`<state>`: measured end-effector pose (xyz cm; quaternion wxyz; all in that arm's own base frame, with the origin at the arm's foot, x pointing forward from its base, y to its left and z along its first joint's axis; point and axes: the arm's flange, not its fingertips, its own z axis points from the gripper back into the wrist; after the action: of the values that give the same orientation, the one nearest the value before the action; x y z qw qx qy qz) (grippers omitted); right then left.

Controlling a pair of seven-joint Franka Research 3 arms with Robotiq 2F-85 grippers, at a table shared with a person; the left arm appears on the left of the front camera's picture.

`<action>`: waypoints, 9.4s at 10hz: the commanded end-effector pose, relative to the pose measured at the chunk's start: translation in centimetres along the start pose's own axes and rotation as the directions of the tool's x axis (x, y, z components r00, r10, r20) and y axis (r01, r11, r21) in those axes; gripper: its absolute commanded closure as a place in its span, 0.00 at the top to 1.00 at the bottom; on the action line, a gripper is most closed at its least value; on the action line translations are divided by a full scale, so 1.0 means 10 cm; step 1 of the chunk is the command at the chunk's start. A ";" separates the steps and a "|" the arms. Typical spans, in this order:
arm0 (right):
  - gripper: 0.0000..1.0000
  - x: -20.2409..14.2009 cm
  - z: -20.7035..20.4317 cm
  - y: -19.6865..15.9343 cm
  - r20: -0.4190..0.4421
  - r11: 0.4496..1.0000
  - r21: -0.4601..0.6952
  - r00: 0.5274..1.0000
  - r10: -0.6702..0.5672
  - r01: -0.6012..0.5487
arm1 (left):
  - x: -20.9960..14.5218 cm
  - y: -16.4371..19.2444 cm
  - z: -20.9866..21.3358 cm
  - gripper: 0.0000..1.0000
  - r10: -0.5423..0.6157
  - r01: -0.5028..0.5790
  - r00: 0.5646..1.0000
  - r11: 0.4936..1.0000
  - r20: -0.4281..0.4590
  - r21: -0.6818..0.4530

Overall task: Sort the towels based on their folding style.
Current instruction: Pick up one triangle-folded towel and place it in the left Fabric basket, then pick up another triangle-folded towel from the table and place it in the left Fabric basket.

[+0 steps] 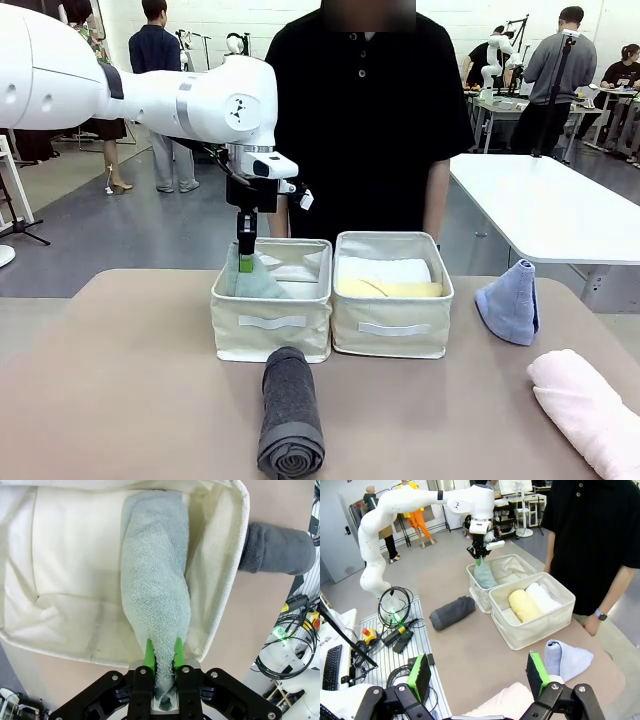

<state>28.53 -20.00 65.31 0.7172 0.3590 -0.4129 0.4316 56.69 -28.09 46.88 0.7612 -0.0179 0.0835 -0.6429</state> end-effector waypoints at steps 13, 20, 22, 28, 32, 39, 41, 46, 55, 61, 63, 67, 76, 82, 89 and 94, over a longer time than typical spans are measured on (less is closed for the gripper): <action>1.00 0.00 0.02 -0.01 0.014 1.000 0.008 1.000 0.011 -0.011 | 0.01 -0.04 -0.12 1.00 -0.064 0.065 0.996 0.998 -0.054 0.023; 1.00 0.00 0.02 -0.01 0.014 1.000 0.008 1.000 0.011 -0.011 | -1.18 -0.69 0.79 1.00 -0.093 0.074 0.982 0.991 0.166 0.116; 1.00 0.00 0.02 -0.01 0.014 1.000 0.008 1.000 0.011 -0.011 | -1.70 -0.76 0.69 1.00 -0.050 0.029 0.973 0.995 0.227 0.094; 1.00 0.00 0.02 -0.01 0.014 1.000 0.008 1.000 0.011 -0.011 | -2.02 -0.74 0.78 1.00 -0.002 -0.017 0.973 0.997 0.232 0.080; 1.00 0.00 0.02 -0.01 0.014 1.000 0.008 1.000 0.011 -0.011 | -2.02 -0.74 0.78 1.00 -0.002 -0.017 0.973 0.997 0.232 0.080; 1.00 0.00 0.02 -0.01 0.014 1.000 0.008 1.000 0.011 -0.011 | -3.80 -0.81 1.08 1.00 -0.216 0.162 0.512 0.975 0.832 0.153; 1.00 0.00 0.02 -0.01 0.014 1.000 0.008 1.000 0.011 -0.011 | -4.23 -0.82 1.00 1.00 -0.229 0.096 0.399 0.973 0.888 0.208; 1.00 0.00 0.02 -0.01 0.014 1.000 0.008 1.000 0.011 -0.011 | -5.03 -0.73 0.58 1.00 -0.139 -0.099 0.216 0.982 0.967 0.163; 1.00 0.08 -0.28 0.09 -0.167 1.000 -0.009 0.986 0.022 -0.024 | -5.34 -0.69 0.38 1.00 -0.078 -0.132 0.231 0.985 0.970 0.111; 1.00 0.34 -1.57 -0.19 -0.640 0.992 -0.107 0.768 -0.019 -0.065 | -5.34 -0.69 0.38 1.00 -0.078 -0.132 0.231 0.985 0.970 0.111; 1.00 0.31 -0.65 0.38 -0.560 0.977 -0.118 0.824 0.084 -0.179 | -5.34 -0.69 0.38 1.00 -0.078 -0.132 0.231 0.985 0.970 0.111; 1.00 0.13 -0.37 0.47 -0.557 0.978 -0.153 0.830 0.036 -0.144 | -5.34 -0.69 0.38 1.00 -0.078 -0.132 0.231 0.985 0.970 0.111; 1.00 0.37 -2.60 -0.83 -0.632 0.823 -0.568 0.632 -0.448 0.014 | -5.34 -0.69 0.38 1.00 -0.078 -0.132 0.231 0.985 0.970 0.111; 1.00 0.24 -2.73 -0.88 -0.628 0.824 -0.567 0.648 -0.431 -0.002 | -5.34 -0.69 0.38 1.00 -0.078 -0.132 0.231 0.985 0.970 0.111; 1.00 0.28 -3.19 -1.10 -0.419 0.643 -0.732 0.595 -0.686 0.226 | -5.34 -0.69 0.38 1.00 -0.078 -0.132 0.231 0.985 0.970 0.111; 1.00 0.12 -3.45 -1.33 -0.217 0.366 -0.914 0.549 -0.807 0.177 | -5.34 -0.69 0.38 1.00 -0.078 -0.132 0.231 0.985 0.970 0.111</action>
<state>50.52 4.73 50.49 0.9881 -0.0275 -0.1434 0.0472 42.13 22.97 57.06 0.6579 -0.3504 -0.4555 -0.4867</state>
